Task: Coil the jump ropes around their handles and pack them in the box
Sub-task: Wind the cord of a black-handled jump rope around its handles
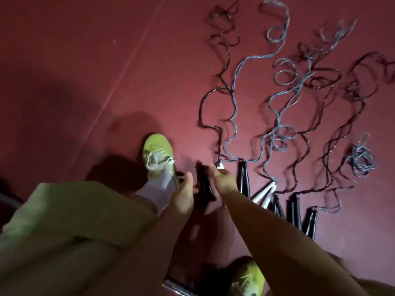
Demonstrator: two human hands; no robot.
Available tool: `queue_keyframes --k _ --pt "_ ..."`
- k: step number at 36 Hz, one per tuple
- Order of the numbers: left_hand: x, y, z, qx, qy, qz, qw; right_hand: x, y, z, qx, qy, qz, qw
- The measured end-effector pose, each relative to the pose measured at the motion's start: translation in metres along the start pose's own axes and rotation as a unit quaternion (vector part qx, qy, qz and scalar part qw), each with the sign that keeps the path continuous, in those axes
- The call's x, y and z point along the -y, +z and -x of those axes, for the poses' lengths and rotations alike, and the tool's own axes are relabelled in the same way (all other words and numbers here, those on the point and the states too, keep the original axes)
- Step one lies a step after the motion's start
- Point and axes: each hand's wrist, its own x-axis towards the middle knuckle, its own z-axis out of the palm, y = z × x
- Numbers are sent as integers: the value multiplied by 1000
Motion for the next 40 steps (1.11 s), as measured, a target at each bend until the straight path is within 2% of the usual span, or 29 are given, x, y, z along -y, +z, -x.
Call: queue_keyframes --k 3,6,9,12,15,19,20,22,23,26,28,29,32,37,40 --pt "4 0 -11 -41 4 56 998 -2 18 -24 -9 -22 24 999" --pt "11 0 -21 -33 -22 24 999 -14 39 -38 18 -3 48 999" --pt "13 4 -31 -42 -35 41 998 -23 46 -49 24 5 81 996" --pt "12 5 -29 -38 -42 14 998 -23 43 -49 23 15 62 998" --pt "3 4 -15 -54 -16 21 998 -19 30 -38 27 -4 26 999" --pt "-9 6 13 5 -25 72 997 -2 -1 -6 47 -31 -52 997" --pt "-17 7 22 -4 -19 53 998 4 -8 4 58 -30 -83 994" --pt "-32 11 38 34 -12 -42 998 20 -25 26 81 -29 -150 985" --pt "-43 16 46 41 -22 -53 997 27 -33 37 93 -33 -188 977" --pt "-76 31 83 151 -28 -112 982 52 -58 76 93 -47 -285 953" --pt "-89 41 113 178 -43 -148 972 65 -72 99 87 -63 -322 941" --pt "-94 44 128 170 -46 -159 971 70 -79 110 84 -74 -326 939" --pt "-103 44 162 214 -5 -211 954 84 -101 146 78 -108 -321 938" --pt "-123 37 209 257 112 -282 918 93 -125 201 33 -156 -248 955" --pt "-130 32 237 285 132 -298 902 94 -134 230 59 -153 -259 952"
